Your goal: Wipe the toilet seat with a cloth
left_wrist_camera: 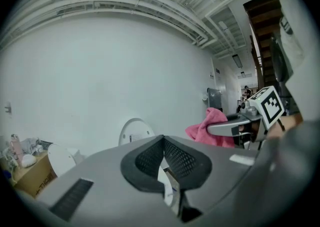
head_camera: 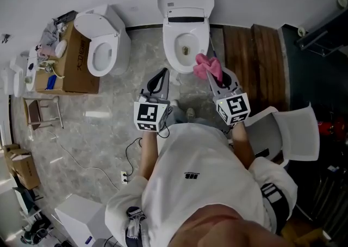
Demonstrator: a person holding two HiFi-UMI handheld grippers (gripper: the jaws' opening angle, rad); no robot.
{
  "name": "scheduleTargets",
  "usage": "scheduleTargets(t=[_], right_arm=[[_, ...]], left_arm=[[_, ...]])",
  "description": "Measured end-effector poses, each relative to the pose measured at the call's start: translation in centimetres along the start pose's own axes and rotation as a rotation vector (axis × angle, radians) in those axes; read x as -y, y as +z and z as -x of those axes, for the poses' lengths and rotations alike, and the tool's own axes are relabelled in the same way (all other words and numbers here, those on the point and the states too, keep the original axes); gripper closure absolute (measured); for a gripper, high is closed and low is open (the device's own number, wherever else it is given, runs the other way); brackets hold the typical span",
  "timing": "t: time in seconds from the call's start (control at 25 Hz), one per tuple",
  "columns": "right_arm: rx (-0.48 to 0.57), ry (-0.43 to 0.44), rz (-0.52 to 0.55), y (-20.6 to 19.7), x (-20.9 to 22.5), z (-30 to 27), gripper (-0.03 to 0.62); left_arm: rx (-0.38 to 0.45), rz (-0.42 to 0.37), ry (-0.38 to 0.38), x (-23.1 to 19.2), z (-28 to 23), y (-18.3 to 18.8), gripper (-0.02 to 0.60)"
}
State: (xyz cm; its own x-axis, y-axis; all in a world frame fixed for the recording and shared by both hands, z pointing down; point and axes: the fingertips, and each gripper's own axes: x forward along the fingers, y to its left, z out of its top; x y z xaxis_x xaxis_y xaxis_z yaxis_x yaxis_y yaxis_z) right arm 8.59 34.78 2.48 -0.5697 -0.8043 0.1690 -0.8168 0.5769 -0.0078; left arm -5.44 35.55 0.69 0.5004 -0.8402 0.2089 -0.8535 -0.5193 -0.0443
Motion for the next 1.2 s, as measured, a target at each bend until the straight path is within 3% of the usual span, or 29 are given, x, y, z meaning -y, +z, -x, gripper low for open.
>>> scheduleTargets(t=[0.6,0.96,1.2], right_arm=[[-0.014,-0.048,0.008,0.1,6.3,-9.0,0.543],[-0.103,-0.123,-0.085,-2.8,12.9,-19.5,0.543],[-0.199,-0.187,-0.137,-7.3,17.2,-25.9,0.543]], left_arm=[[0.012,0.003,-0.054,-6.0,-10.6,0.2,0.571],[-0.062,0.043,-0.152,-12.2,-22.2,-3.9,0.571],[-0.143,0.092,-0.222,-15.5,-29.5,-7.8,0.571]])
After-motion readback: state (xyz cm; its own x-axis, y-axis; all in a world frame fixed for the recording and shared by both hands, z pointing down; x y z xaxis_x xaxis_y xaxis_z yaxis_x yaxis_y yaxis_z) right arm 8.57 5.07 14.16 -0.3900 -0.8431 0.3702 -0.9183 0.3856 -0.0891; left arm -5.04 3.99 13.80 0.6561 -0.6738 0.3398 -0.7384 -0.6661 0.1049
